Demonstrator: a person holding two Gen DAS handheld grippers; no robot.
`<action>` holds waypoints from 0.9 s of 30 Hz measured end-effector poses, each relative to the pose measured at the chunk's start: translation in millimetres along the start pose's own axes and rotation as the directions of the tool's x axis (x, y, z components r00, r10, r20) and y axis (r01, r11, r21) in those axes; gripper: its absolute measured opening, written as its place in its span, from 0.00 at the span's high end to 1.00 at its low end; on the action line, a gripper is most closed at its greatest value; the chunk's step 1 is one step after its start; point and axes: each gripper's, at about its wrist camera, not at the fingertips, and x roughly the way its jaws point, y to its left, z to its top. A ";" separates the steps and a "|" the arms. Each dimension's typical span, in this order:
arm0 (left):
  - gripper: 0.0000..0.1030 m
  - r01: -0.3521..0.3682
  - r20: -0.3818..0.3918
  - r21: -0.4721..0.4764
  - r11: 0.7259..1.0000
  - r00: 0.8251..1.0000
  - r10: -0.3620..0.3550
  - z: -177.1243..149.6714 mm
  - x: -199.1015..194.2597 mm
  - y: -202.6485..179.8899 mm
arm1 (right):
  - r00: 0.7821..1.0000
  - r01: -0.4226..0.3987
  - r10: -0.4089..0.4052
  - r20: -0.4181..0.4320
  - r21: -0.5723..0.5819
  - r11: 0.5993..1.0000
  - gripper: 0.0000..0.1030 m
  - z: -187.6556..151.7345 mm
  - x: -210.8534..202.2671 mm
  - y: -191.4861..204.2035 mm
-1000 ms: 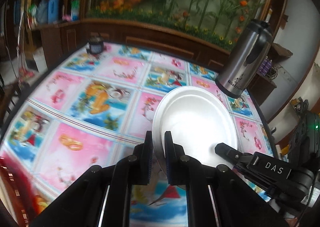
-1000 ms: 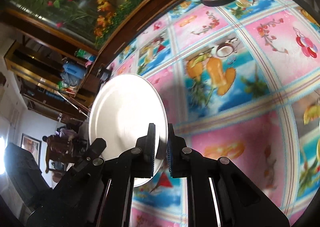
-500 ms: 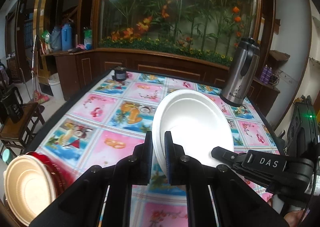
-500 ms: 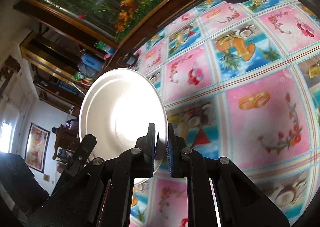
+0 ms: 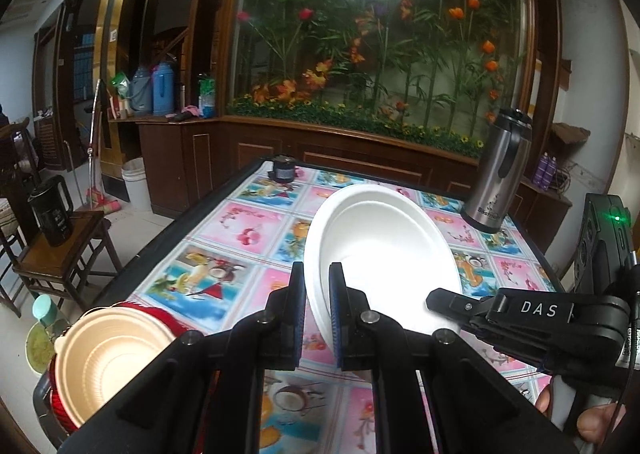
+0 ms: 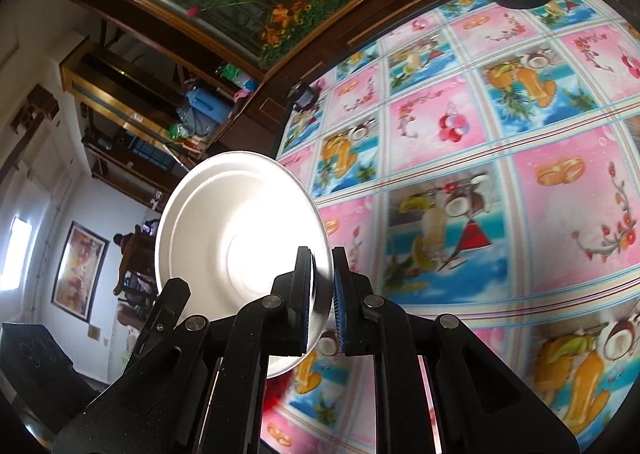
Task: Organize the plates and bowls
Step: 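Carry the small white plate with both grippers to the plate stack, then lower the small white plate into the beige bowl with both grippers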
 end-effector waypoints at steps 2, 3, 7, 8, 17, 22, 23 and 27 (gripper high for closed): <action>0.91 -0.005 0.005 -0.005 1.000 1.000 0.005 -0.1 -3.1 5.9 | 1.000 -0.006 0.006 -0.006 -0.005 1.000 0.89 -2.4 2.9 5.4; 0.91 -0.008 0.007 -0.010 1.000 1.000 0.008 -0.3 -4.7 9.2 | 1.000 -0.008 0.008 -0.010 -0.009 1.000 0.89 -3.8 4.9 8.2; 0.91 -0.017 0.007 -0.024 1.000 1.000 0.017 -1.9 -8.7 20.5 | 1.000 -0.018 0.018 -0.022 -0.019 1.000 0.89 -8.1 10.3 17.6; 0.91 -0.017 0.006 -0.029 0.999 1.000 0.017 -1.9 -8.6 22.6 | 1.000 -0.018 0.018 -0.022 -0.022 1.000 0.89 -9.2 10.8 20.5; 0.91 -0.036 0.008 -0.062 0.997 0.999 0.036 -4.7 -16.6 41.5 | 0.999 -0.025 0.023 -0.039 -0.054 0.998 0.89 -20.5 17.5 41.0; 0.91 -0.045 0.013 -0.078 0.996 0.999 0.046 -6.0 -20.3 52.7 | 0.999 -0.023 0.019 -0.049 -0.074 0.997 0.89 -27.1 22.6 53.6; 0.91 -0.049 0.014 -0.082 0.995 0.999 0.050 -6.2 -21.2 55.9 | 0.998 -0.023 0.019 -0.052 -0.078 0.997 0.89 -28.6 24.0 56.3; 0.91 -0.058 0.015 -0.097 0.994 0.998 0.060 -7.5 -24.3 67.3 | 0.998 -0.028 0.022 -0.066 -0.090 0.996 0.89 -33.9 30.8 66.3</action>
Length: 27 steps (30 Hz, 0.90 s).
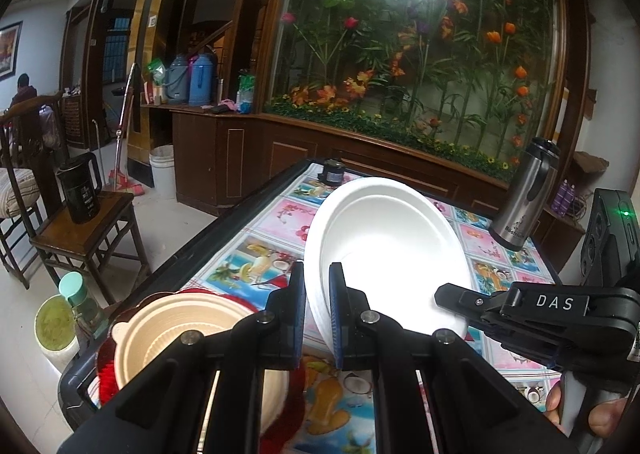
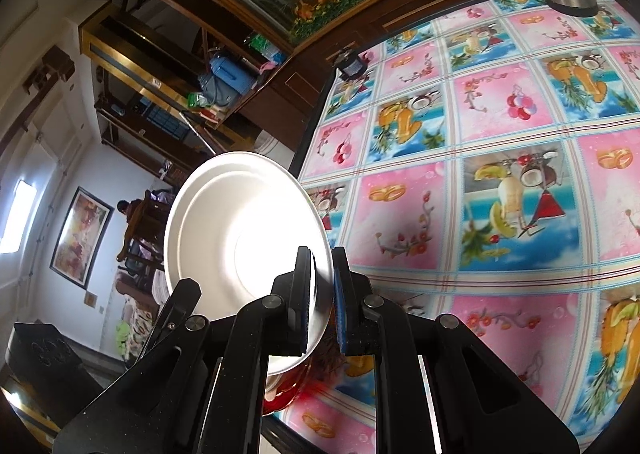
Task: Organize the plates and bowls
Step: 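Lower the small white plate into the beige bowl with both grippers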
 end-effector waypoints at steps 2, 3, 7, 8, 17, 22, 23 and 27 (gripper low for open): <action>0.91 -0.007 0.003 -0.008 1.000 1.000 0.007 0.4 -1.5 6.7 | 1.000 -0.002 0.002 -0.008 -0.007 1.000 0.89 -1.4 4.6 4.6; 0.91 -0.011 0.005 -0.012 1.000 1.000 0.011 0.4 -2.6 10.4 | 1.000 -0.003 0.003 -0.012 -0.012 1.000 0.89 -2.9 6.3 7.8; 0.91 -0.033 0.020 -0.022 0.999 0.999 0.034 -0.4 -8.2 22.6 | 1.000 -0.011 0.010 -0.028 -0.029 1.000 0.89 -8.5 15.4 20.6; 0.91 -0.038 0.022 -0.025 0.999 0.999 0.038 -0.5 -9.4 25.6 | 0.999 -0.011 0.010 -0.033 -0.036 0.999 0.89 -10.4 18.5 25.0; 0.91 -0.076 0.026 -0.057 0.995 0.997 0.078 -1.0 -11.6 51.8 | 0.997 -0.019 0.012 -0.080 -0.077 0.997 0.89 -24.3 41.7 50.3; 0.91 -0.095 0.023 -0.075 0.993 0.995 0.097 -2.6 -12.3 64.9 | 0.994 -0.019 0.008 -0.106 -0.099 0.995 0.89 -32.8 53.4 62.7; 0.91 -0.099 0.022 -0.079 0.992 0.995 0.101 -3.2 -12.6 67.8 | 0.994 -0.019 0.007 -0.110 -0.102 0.995 0.89 -34.0 55.5 65.1; 0.91 -0.111 0.018 -0.090 0.990 0.993 0.113 -4.5 -12.6 77.4 | 0.992 -0.018 0.003 -0.128 -0.111 0.994 0.89 -40.0 64.8 72.7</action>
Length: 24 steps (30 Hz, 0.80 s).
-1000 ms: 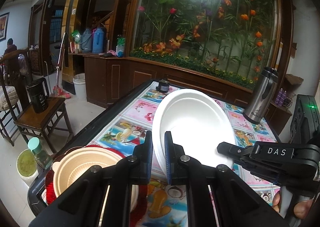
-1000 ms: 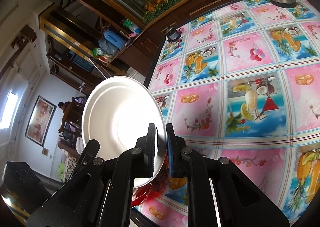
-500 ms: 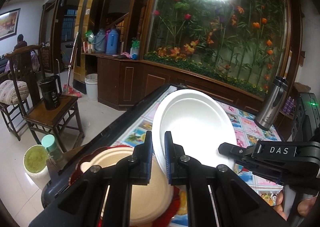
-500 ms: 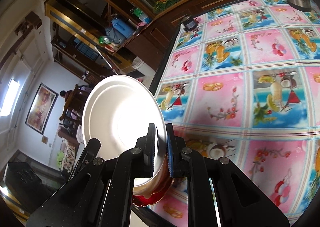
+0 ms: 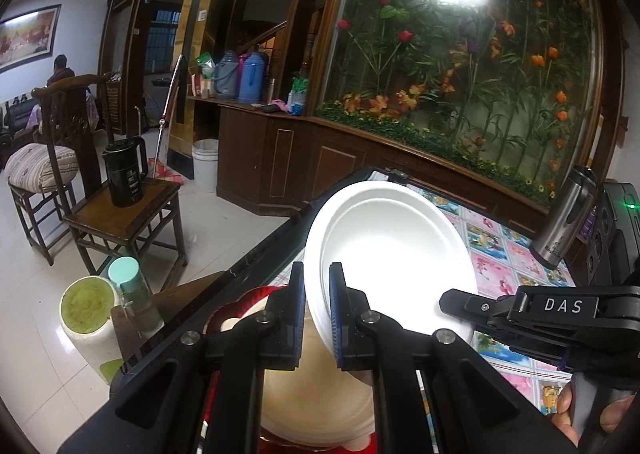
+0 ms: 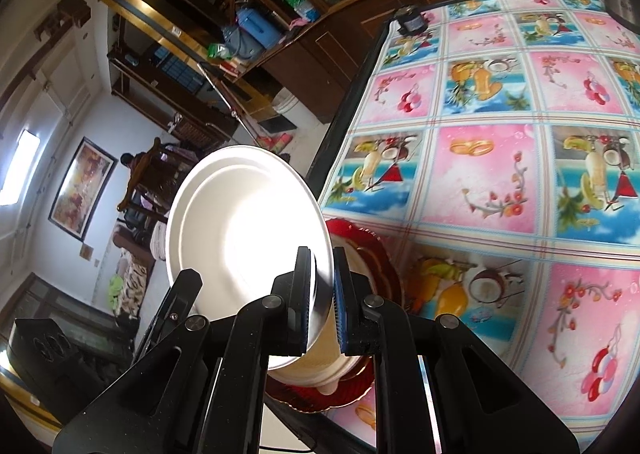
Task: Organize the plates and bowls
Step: 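Lower the small white plate into the beige bowl with both grippers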
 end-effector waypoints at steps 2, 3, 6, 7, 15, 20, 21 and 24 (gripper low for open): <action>0.91 -0.006 0.000 -0.006 1.000 1.000 0.006 0.2 0.3 3.9 | 1.000 -0.001 0.001 -0.010 -0.003 1.000 0.89 -2.4 5.3 3.3; 0.91 -0.009 -0.001 -0.008 1.000 1.000 0.009 0.0 0.5 4.9 | 1.000 -0.001 0.001 -0.014 -0.005 1.000 0.89 -3.3 7.0 5.2; 0.91 -0.014 0.000 -0.013 1.000 1.000 0.014 -0.6 -0.4 8.2 | 1.000 0.001 -0.001 -0.023 -0.013 1.000 0.89 -4.9 12.5 9.0; 0.91 -0.015 0.000 -0.015 1.000 1.000 0.015 -1.0 -0.8 9.5 | 1.000 0.001 -0.002 -0.027 -0.015 1.000 0.89 -5.5 14.0 9.9; 0.91 -0.022 -0.015 -0.021 1.000 1.000 0.021 -4.0 2.7 13.1 | 0.999 0.006 -0.006 -0.040 -0.016 1.000 0.89 -9.3 19.8 11.8; 0.91 -0.026 -0.019 -0.022 0.999 1.000 0.025 -3.9 2.0 12.5 | 0.999 0.005 -0.006 -0.044 -0.015 1.000 0.89 -10.0 21.1 12.5; 0.91 -0.025 -0.020 -0.022 0.999 0.999 0.025 -3.9 2.2 12.2 | 0.999 0.005 -0.006 -0.046 -0.014 1.000 0.89 -10.4 21.5 12.4; 0.91 -0.026 -0.022 -0.023 0.999 0.999 0.025 -4.4 2.4 13.3 | 0.999 0.008 -0.008 -0.048 -0.010 1.000 0.89 -11.6 23.7 11.6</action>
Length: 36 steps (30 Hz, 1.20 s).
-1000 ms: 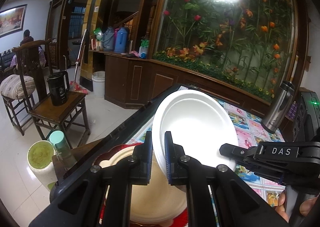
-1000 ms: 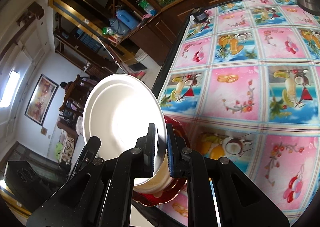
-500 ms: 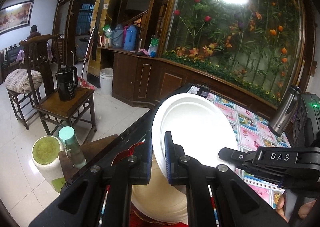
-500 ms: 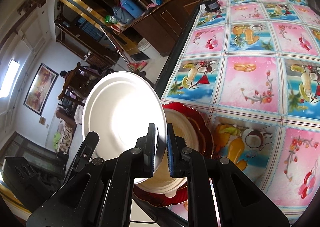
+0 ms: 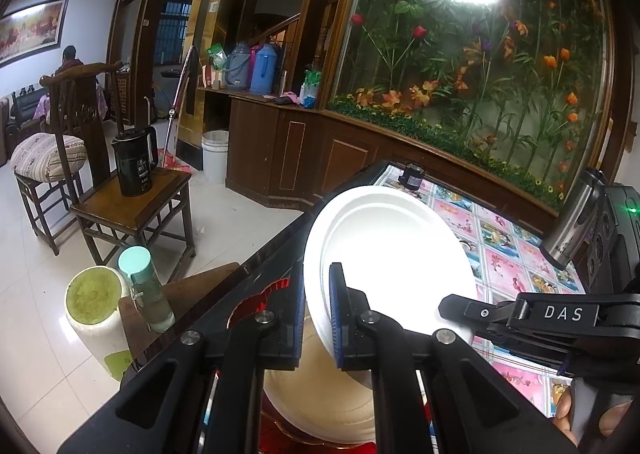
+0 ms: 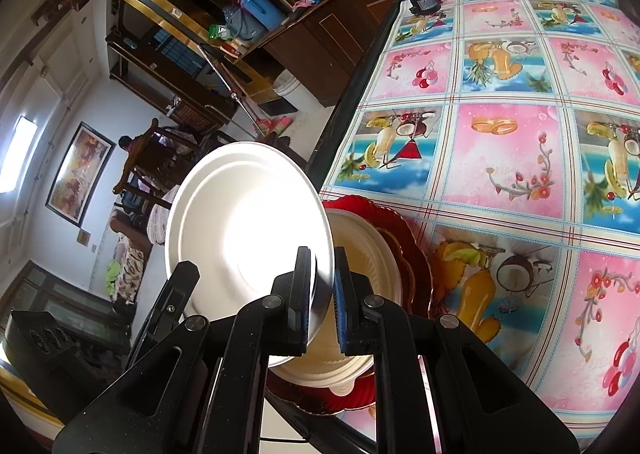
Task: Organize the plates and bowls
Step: 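Lower the small white plate into the beige bowl with both grippers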
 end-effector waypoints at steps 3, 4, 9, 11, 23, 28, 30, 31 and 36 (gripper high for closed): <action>0.91 -0.001 -0.005 -0.001 1.000 1.000 0.001 -1.0 1.1 1.6 | 1.000 0.001 -0.001 -0.005 0.003 1.000 0.89 -0.5 1.7 -1.1; 0.91 -0.002 -0.006 0.000 1.000 1.000 0.002 -1.4 1.5 1.4 | 1.000 0.001 -0.001 -0.006 0.004 1.000 0.89 -0.7 2.3 -1.5; 0.91 -0.004 -0.010 -0.002 1.000 1.000 0.004 -3.1 2.2 3.1 | 1.000 0.001 -0.001 -0.014 0.006 1.000 0.89 -1.1 5.5 -2.0; 0.91 -0.007 -0.012 -0.002 1.000 1.000 0.007 -3.4 3.4 3.6 | 1.000 0.000 0.001 -0.018 0.009 1.000 0.89 -1.5 7.2 -2.1; 0.91 -0.017 -0.060 0.008 1.000 0.998 0.017 -7.9 13.6 7.3 | 0.999 0.007 -0.007 -0.037 0.022 1.000 0.89 -4.5 13.0 -4.4; 0.90 -0.016 -0.106 0.033 0.999 0.994 0.020 -7.6 17.5 10.0 | 0.998 0.019 -0.017 -0.058 0.040 0.999 0.89 -6.3 17.1 -6.7; 0.90 -0.021 -0.112 0.045 0.999 0.993 0.026 -7.4 15.9 9.1 | 0.998 0.016 -0.014 -0.063 0.040 0.999 0.89 -7.4 17.6 -6.2; 0.90 -0.024 -0.114 0.051 0.998 0.993 0.030 -7.4 15.1 9.0 | 0.998 0.016 -0.013 -0.062 0.038 0.999 0.89 -8.2 17.2 -5.2; 0.88 -0.014 -0.147 0.053 0.999 0.989 0.021 -12.2 12.4 9.7 | 0.997 0.010 -0.007 -0.072 0.040 0.999 0.89 -10.3 17.5 -6.5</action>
